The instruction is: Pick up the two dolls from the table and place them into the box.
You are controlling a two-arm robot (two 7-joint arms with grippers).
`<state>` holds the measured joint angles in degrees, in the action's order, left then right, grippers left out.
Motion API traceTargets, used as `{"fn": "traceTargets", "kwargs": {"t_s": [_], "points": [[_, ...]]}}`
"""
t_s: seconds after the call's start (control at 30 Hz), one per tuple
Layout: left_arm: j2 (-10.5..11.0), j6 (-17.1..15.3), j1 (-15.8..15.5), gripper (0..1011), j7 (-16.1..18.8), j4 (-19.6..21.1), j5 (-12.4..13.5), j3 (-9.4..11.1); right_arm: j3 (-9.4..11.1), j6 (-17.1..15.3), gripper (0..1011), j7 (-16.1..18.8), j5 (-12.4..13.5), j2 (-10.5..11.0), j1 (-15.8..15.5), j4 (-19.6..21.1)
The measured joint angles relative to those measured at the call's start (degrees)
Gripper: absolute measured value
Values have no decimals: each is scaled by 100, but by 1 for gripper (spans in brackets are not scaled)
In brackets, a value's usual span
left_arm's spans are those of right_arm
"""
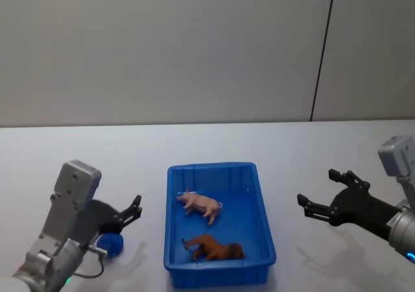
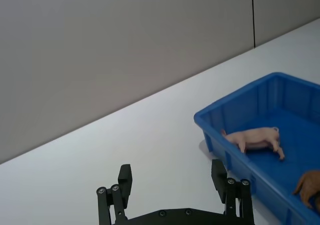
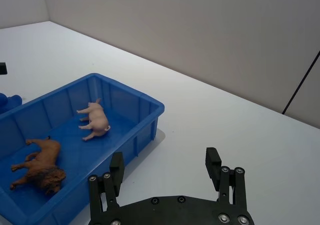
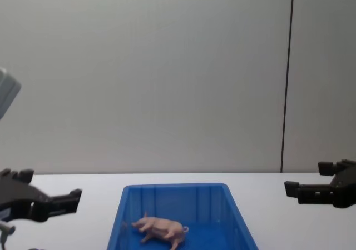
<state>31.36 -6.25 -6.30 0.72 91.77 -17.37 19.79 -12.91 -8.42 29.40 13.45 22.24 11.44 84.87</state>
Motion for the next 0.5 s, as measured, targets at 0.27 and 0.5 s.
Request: {"fn": "traceTargets", "kwargs": {"t_s": [0.27,0.5], "points": [[58,-17,85,1002,-32,-177,-48,-42,1,0,1001,0,4,4,-4,1],[14,77,64,1001,-114,-484,-52,-50,1,0,1001,1,5,6,-6,2]]}}
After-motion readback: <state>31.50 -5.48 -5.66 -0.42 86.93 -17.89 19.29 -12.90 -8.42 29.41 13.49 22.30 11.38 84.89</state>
